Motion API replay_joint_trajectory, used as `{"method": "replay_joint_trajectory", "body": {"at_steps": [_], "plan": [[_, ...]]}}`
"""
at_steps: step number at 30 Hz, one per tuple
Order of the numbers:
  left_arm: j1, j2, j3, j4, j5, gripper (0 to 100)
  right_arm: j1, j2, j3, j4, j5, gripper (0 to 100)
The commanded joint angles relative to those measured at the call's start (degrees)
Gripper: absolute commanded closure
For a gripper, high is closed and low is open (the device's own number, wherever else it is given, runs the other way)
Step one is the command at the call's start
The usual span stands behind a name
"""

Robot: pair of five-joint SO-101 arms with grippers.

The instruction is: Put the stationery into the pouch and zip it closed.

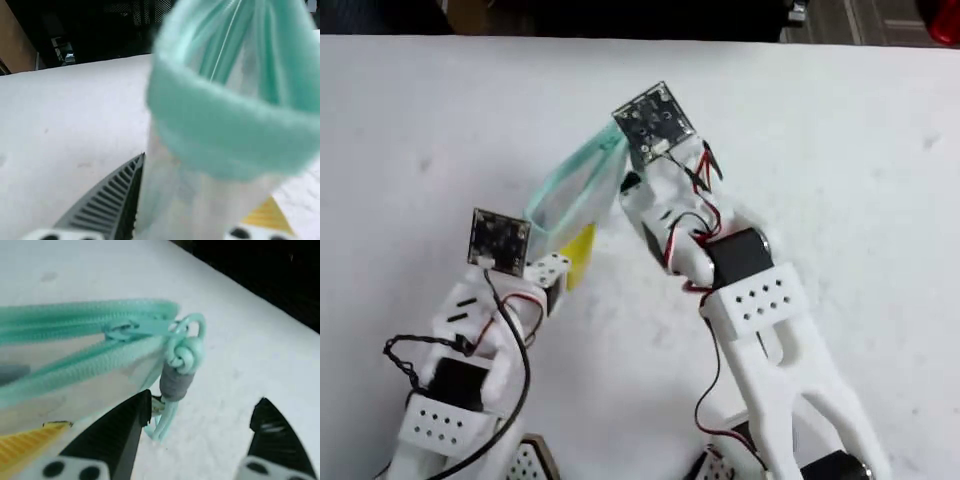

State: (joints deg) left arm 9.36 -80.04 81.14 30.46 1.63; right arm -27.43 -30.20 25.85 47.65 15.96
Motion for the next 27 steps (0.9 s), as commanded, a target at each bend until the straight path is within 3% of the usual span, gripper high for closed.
{"method": "replay_joint_trajectory", "body": {"at_steps": [1,5,12,16,20,27], "plan": [[0.8,-0.8,-1.5,-1.3,-0.4,75,-0.9,2.7,-0.6,-6.0,2.6,70.1],[0.9,-0.8,-1.5,-1.3,-0.4,75,-0.4,7.3,-0.5,-10.8,3.1,71.7],[0.9,-0.8,-1.5,-1.3,-0.4,75,0.4,4.7,-0.5,-20.2,3.1,98.1],[0.9,-0.8,-1.5,-1.3,-0.4,76,1.0,-2.4,-0.5,-20.9,3.1,98.2],[1.0,-0.8,-1.6,-1.3,-0.5,84,0.1,-7.2,-0.4,-20.8,2.8,98.1],[1.7,-0.8,-1.6,-1.3,-0.5,85,-8.7,-4.9,-7.6,-20.8,3.0,97.8]]}}
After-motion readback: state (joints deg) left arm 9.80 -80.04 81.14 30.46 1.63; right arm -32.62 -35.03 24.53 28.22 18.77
